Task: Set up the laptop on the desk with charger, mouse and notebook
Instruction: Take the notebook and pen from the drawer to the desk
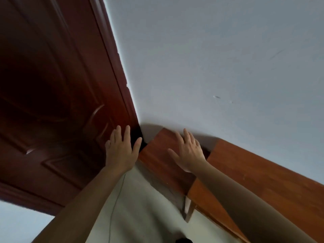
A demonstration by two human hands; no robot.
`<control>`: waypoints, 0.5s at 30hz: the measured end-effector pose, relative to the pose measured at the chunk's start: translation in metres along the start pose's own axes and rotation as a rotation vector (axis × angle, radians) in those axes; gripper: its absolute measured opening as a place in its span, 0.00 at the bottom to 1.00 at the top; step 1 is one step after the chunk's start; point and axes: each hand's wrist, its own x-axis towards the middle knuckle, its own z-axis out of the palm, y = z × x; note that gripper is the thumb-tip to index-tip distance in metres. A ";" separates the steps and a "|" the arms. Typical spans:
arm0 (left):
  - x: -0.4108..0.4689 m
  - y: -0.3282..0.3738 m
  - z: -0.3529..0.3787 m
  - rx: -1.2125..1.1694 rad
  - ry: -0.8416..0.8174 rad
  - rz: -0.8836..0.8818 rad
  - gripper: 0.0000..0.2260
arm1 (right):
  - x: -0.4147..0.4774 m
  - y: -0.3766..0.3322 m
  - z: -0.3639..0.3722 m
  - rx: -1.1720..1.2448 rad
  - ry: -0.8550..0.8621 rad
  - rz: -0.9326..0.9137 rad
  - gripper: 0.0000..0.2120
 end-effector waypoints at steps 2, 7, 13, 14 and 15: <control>0.034 -0.006 0.027 0.046 -0.082 0.051 0.34 | 0.021 0.008 0.017 -0.006 -0.046 0.061 0.39; 0.110 -0.031 0.093 0.145 -0.286 0.036 0.33 | 0.084 0.025 0.066 0.035 -0.172 0.211 0.39; 0.168 -0.058 0.134 0.133 -0.467 0.050 0.34 | 0.122 0.020 0.099 0.113 -0.268 0.352 0.39; 0.177 -0.061 0.138 0.130 -0.483 0.049 0.34 | 0.125 0.020 0.101 0.123 -0.269 0.375 0.39; 0.187 -0.063 0.142 0.125 -0.497 0.049 0.34 | 0.126 0.019 0.104 0.129 -0.273 0.401 0.38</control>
